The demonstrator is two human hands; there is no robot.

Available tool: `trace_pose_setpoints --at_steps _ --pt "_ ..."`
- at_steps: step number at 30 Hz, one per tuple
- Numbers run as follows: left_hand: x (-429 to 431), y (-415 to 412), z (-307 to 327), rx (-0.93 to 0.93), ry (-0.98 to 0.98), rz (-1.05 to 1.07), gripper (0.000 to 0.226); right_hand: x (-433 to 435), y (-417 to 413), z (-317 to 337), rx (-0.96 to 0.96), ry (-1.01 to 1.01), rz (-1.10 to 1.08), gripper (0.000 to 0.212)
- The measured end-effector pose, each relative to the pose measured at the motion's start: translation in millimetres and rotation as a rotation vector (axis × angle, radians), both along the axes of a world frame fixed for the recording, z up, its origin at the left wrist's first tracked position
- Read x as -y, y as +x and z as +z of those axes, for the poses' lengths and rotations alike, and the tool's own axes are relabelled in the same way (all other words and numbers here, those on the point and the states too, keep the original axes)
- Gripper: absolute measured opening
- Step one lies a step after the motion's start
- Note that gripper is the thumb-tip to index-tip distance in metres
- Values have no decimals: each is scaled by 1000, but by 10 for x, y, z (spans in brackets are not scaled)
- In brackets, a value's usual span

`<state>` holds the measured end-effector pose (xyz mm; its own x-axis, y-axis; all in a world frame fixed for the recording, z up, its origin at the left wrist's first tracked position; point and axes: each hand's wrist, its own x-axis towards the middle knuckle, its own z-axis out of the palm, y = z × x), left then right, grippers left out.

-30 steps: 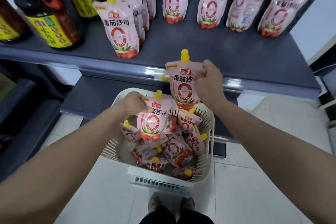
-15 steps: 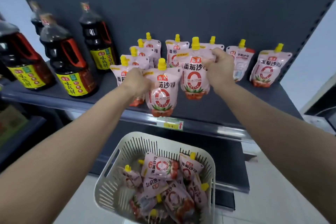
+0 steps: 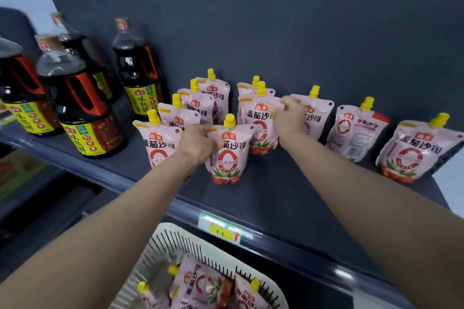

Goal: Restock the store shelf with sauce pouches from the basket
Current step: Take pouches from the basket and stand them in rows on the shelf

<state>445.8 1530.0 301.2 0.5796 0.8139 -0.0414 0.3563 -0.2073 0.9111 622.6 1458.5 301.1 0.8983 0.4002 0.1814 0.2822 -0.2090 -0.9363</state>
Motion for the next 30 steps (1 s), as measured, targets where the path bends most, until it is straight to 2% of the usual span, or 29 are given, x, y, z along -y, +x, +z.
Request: trace_pose_setpoints --at_steps 2,5,8,12,18,25,30 --pt "-36 52 -44 -13 -15 3 29 -127 92 -111 -24 5 33 34" --pt "-83 100 -77 -10 -44 6 31 -242 159 -225 -70 38 83 37" --pt "-117 131 -72 5 -66 -14 32 -276 170 -267 -71 67 112 27" --pt "-147 135 -34 -8 -123 -81 31 -211 166 -318 -95 54 179 25" --pt "-198 84 -35 -99 -164 -176 35 -150 206 -350 -135 -117 220 26" --pt "-254 199 -94 -98 -101 -136 36 -285 213 -320 -116 -156 182 22" --pt "-313 316 -104 -115 -76 -96 28 -316 221 -366 -69 -170 209 20"
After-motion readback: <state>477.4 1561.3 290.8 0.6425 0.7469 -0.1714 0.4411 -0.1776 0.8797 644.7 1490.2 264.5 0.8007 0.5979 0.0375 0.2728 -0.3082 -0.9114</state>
